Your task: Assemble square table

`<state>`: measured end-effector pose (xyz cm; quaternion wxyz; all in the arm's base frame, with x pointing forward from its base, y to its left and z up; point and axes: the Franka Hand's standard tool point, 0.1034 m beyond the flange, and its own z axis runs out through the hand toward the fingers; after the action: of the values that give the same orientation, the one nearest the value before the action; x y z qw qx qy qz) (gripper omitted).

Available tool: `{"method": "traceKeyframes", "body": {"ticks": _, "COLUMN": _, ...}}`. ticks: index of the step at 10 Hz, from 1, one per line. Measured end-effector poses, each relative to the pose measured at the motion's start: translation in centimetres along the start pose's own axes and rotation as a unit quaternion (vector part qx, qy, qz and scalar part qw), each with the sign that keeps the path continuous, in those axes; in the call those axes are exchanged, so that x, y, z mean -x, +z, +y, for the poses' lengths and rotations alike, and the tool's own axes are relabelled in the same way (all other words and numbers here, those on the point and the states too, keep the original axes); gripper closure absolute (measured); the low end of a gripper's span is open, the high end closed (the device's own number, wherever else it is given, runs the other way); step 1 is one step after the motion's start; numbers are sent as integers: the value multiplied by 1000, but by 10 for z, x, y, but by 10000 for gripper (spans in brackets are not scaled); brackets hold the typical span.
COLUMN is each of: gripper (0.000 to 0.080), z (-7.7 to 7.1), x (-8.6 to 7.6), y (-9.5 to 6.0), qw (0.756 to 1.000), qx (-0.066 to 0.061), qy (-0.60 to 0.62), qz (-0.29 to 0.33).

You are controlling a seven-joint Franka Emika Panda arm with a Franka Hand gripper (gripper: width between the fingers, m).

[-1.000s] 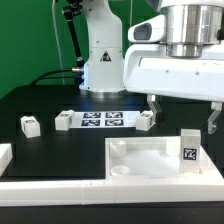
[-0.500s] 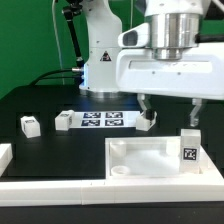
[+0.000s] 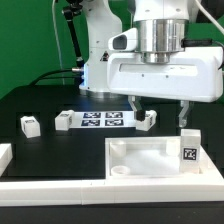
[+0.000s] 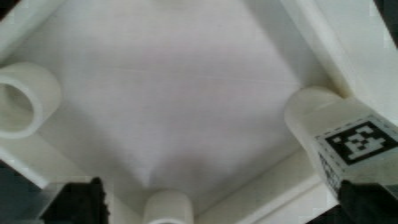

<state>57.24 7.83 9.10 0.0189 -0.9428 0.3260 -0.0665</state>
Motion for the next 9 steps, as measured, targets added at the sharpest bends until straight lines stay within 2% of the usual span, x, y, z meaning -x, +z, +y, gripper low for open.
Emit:
{"method": "traceKeyframes", "body": {"ticks": 2, "gripper": 150, "z": 19, "x": 3, "y": 3, "qw": 1000, "qx": 0, "qy": -28, "qz": -7}}
{"method": "traceKeyframes", "body": {"ticks": 4, "gripper": 150, "z": 62, "x": 32, "y": 2, "qw": 998, "qx": 4, "qy": -57, "qz": -35}}
{"method": "traceKeyframes", "body": {"ticks": 5, "gripper": 150, "z": 71, "x": 39, "y": 2, "qw": 998, "qx": 7, "qy": -53, "qz": -45}}
{"method": "traceKeyframes", "body": {"ticks": 7, "gripper": 150, "z": 70, "x": 37, "y": 3, "qw": 998, "qx": 7, "qy": -54, "qz": -43}}
{"method": "traceKeyframes", "body": {"ticks": 9, "gripper": 150, "z": 76, "x": 42, "y": 5, "qw": 996, "qx": 12, "qy": -56, "qz": -61}}
